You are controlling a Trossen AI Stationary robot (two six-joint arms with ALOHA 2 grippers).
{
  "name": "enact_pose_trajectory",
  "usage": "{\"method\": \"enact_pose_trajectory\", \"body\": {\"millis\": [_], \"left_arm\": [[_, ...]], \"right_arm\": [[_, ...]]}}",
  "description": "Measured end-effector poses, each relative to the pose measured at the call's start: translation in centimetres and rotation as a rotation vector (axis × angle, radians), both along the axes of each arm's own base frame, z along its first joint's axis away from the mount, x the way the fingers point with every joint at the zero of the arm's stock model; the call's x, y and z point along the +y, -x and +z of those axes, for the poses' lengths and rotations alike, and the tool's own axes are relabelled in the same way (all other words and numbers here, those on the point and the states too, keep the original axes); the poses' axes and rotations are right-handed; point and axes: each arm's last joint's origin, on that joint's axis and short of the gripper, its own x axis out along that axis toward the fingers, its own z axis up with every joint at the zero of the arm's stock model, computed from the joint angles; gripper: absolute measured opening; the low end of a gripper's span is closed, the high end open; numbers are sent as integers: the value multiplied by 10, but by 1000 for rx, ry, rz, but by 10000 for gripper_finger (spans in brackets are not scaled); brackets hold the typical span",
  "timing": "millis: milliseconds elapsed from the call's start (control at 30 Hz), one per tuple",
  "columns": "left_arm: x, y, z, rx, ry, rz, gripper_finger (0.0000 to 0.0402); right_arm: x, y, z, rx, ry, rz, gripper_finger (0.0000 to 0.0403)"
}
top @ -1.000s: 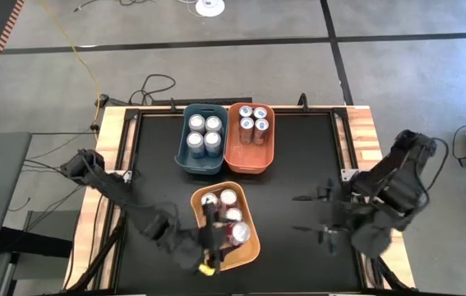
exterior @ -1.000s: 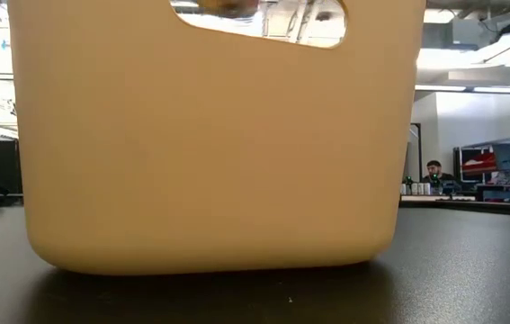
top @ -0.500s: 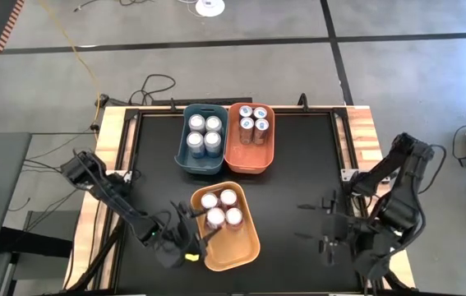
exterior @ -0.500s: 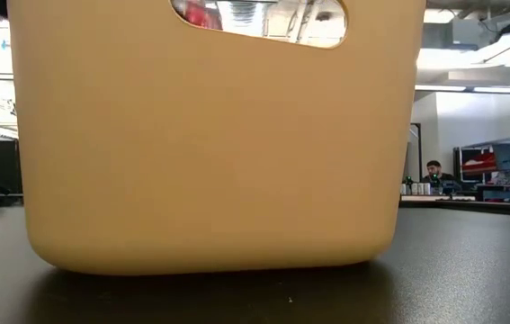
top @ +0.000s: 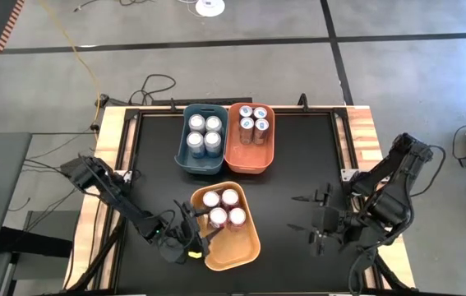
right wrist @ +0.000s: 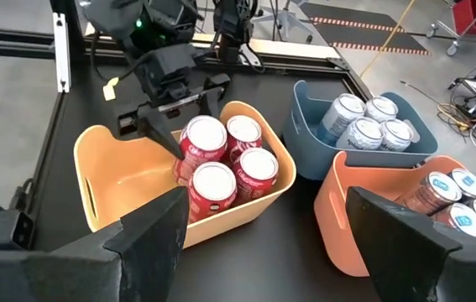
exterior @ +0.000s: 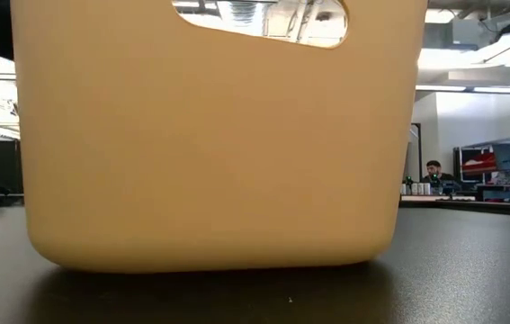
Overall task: Sort soda cans
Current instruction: Put the red-white soda can into the yellow bin, then move the yellow bin to the top right of the table
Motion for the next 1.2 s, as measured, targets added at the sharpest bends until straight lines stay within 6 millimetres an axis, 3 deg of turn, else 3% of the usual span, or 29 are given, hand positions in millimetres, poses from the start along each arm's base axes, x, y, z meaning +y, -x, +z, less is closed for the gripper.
{"method": "enact_pose_trajectory", "body": {"millis": [200,467,700,933,1067,1200], "left_arm": [[-3,-4,-3,24,-33,-10,302],[1,-7,-4,36,11,-46,350],[-2,-5,0,38,-12,-70,366],[-16,12,48,-23,-55,-153,367],[-28,38,78,-49,-84,-229,366],[-36,67,85,-46,-75,-152,357]], "right_arm": [[4,3,1,-3,-15,24,335],[6,4,0,8,-26,40,335],[6,3,0,6,-35,36,335],[18,-7,-24,32,-53,-74,335],[38,-23,-52,90,3,-88,335],[51,-42,-77,133,-5,-105,327]]}}
